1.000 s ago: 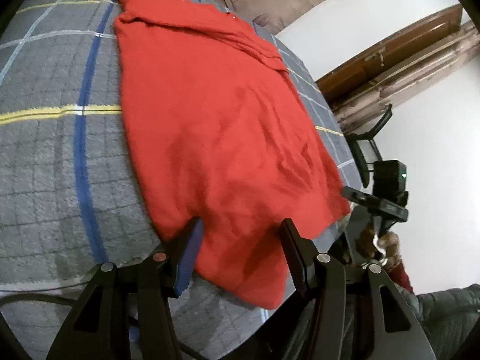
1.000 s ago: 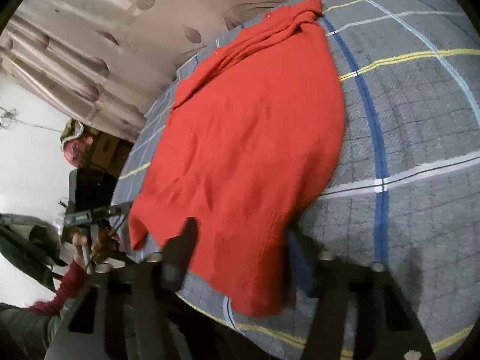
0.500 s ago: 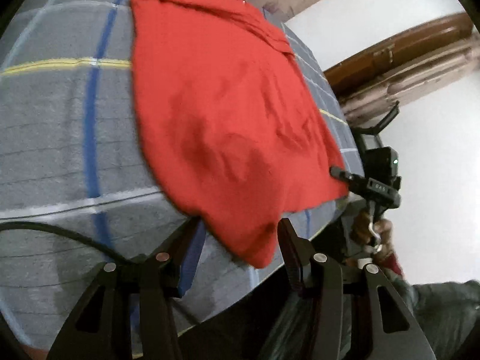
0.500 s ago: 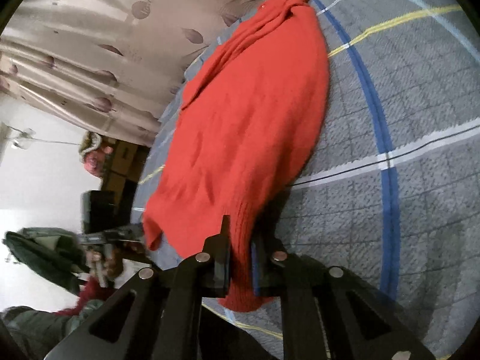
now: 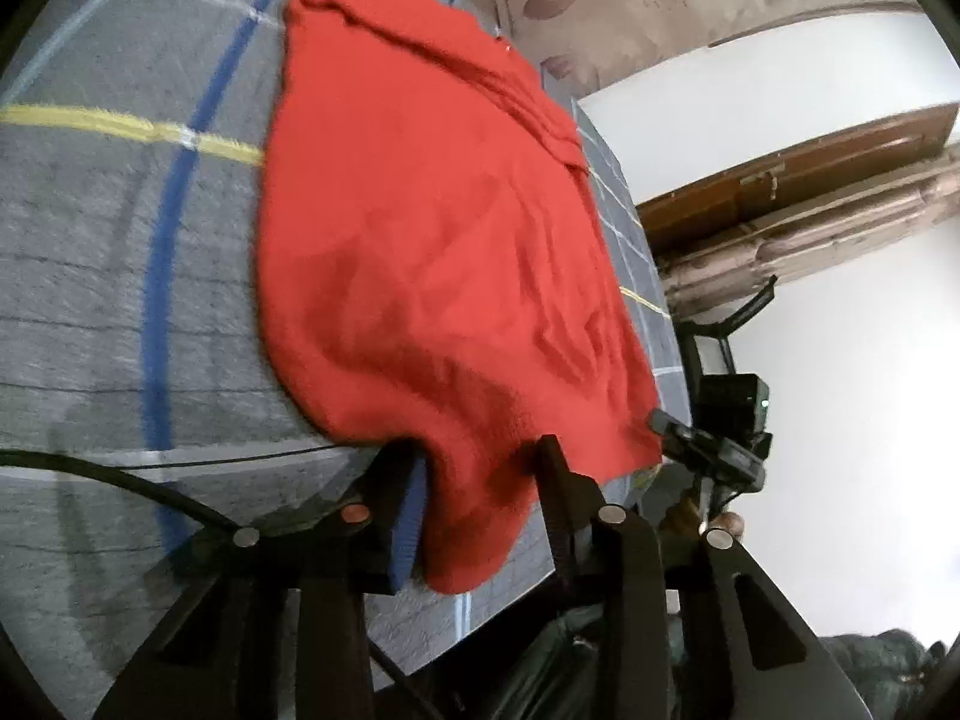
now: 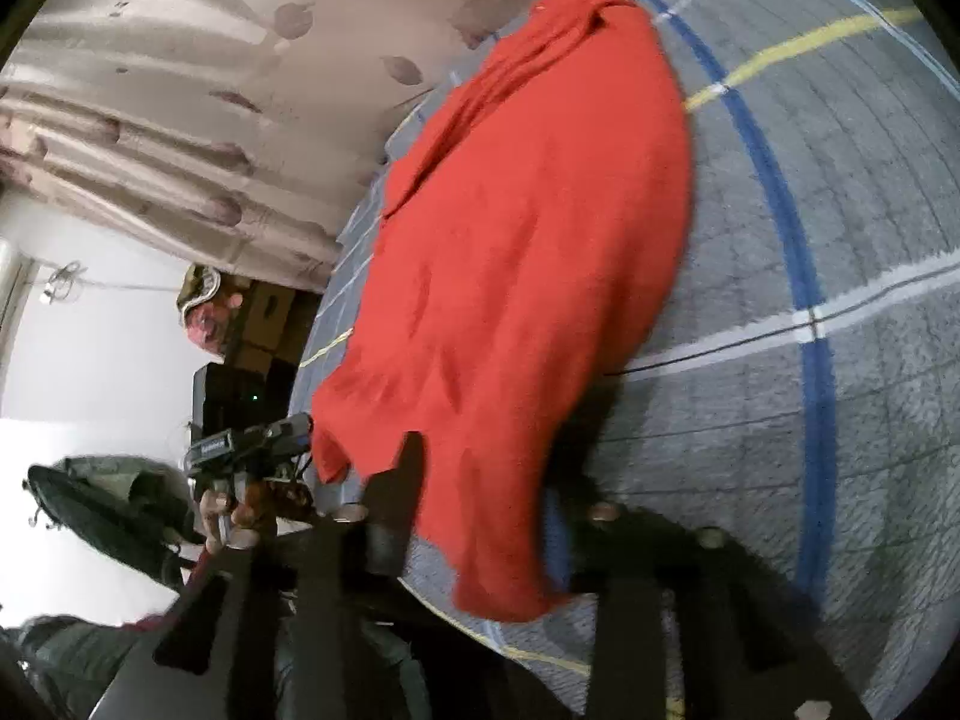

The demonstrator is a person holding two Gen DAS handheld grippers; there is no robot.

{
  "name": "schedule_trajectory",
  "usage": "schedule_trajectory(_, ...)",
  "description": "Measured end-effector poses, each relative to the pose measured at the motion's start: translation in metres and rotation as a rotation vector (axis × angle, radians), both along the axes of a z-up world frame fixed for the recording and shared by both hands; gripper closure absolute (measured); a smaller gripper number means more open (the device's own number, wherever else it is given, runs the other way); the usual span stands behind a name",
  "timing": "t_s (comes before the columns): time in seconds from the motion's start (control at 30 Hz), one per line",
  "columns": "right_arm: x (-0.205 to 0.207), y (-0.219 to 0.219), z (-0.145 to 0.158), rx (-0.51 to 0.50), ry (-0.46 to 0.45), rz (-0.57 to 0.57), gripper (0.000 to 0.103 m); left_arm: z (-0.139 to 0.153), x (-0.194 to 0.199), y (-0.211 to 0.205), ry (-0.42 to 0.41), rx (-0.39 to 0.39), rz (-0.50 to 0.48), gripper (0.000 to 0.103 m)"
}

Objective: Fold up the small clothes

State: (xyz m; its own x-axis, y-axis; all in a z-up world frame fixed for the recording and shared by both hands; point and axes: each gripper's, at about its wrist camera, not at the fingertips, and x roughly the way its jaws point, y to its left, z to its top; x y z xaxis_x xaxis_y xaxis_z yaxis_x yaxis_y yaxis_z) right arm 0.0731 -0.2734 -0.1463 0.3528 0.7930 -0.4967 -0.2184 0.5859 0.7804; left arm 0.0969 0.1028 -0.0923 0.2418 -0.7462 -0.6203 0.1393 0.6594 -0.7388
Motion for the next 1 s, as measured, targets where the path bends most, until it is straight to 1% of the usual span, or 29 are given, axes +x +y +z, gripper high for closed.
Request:
schedule_trajectory(0.07,0.0,0.005,0.004,-0.021,-0.011,0.02,0.046,0.001,-0.001,0.002,-0.005,0.054,0.007,0.067)
schedule_trajectory(0.1,0.001,0.008,0.007,-0.02,-0.017,0.033,0.041,0.0,-0.001,0.002,0.003,0.056,-0.007,0.068)
schedule_trajectory(0.13,0.001,0.009,0.009,-0.017,-0.023,0.043,0.031,-0.002,0.0,0.001,0.023,0.046,-0.025,0.068)
schedule_trajectory(0.17,0.003,0.011,0.011,-0.021,-0.032,0.05,0.025,-0.004,0.0,-0.001,0.043,0.036,-0.037,0.067)
schedule_trajectory(0.27,0.006,0.012,0.011,-0.026,-0.035,0.048,0.024,-0.014,0.001,-0.013,0.092,0.019,-0.079,0.064)
schedule_trajectory(0.3,0.006,0.01,0.011,-0.016,-0.036,0.044,0.024,-0.014,0.001,-0.017,0.087,0.01,-0.088,0.062)
schedule_trajectory(0.37,0.007,0.007,0.01,-0.007,-0.047,0.034,0.025,-0.01,0.003,-0.022,0.07,-0.008,-0.085,0.05)
schedule_trajectory(0.4,0.008,0.006,0.01,-0.002,-0.054,0.024,0.025,-0.009,0.003,-0.021,0.063,-0.018,-0.077,0.05)
schedule_trajectory(0.43,0.009,0.006,0.01,-0.003,-0.056,0.014,0.026,-0.008,0.002,-0.018,0.042,-0.029,-0.046,0.05)
schedule_trajectory(0.47,0.009,0.007,0.009,-0.014,-0.059,0.009,0.032,-0.009,0.002,-0.017,0.031,-0.035,-0.02,0.051)
schedule_trajectory(0.5,0.008,0.009,0.009,-0.032,-0.064,0.006,0.042,-0.01,0.002,-0.015,0.027,-0.039,-0.006,0.054)
schedule_trajectory(0.53,0.008,0.012,0.003,-0.05,-0.055,0.01,0.076,-0.01,0.001,-0.016,0.015,-0.021,0.0,0.076)
schedule_trajectory(0.57,0.008,0.013,-0.003,-0.047,-0.029,0.012,0.092,-0.009,-0.001,-0.018,-0.005,0.009,-0.011,0.094)
schedule_trajectory(0.6,0.008,0.013,-0.013,-0.041,0.004,0.003,0.096,-0.008,-0.003,-0.021,-0.028,0.037,-0.018,0.094)
schedule_trajectory(0.63,0.005,0.011,-0.012,-0.026,-0.025,-0.007,0.096,-0.004,-0.006,-0.024,-0.059,0.064,-0.021,0.094)
schedule_trajectory(0.67,0.004,0.011,-0.01,-0.024,-0.028,-0.006,0.095,0.001,-0.009,-0.027,-0.088,0.083,-0.027,0.094)
schedule_trajectory(0.73,0.001,0.007,-0.005,0.017,-0.035,-0.015,0.095,0.01,-0.013,-0.03,-0.123,0.1,-0.024,0.094)
schedule_trajectory(0.77,0.0,0.004,0.002,0.053,-0.046,-0.02,0.095,0.02,-0.013,-0.03,-0.147,0.096,-0.019,0.094)
schedule_trajectory(0.8,0.0,0.003,0.008,0.067,-0.057,-0.022,0.095,0.026,-0.013,-0.031,-0.163,0.095,-0.016,0.094)
schedule_trajectory(0.87,0.001,0.0,0.027,0.081,-0.097,-0.024,0.095,0.045,-0.012,-0.032,-0.223,0.104,-0.018,0.094)
schedule_trajectory(1.0,0.004,-0.005,0.063,0.091,-0.171,-0.021,0.095,0.07,-0.008,-0.033,-0.297,0.119,-0.015,0.094)
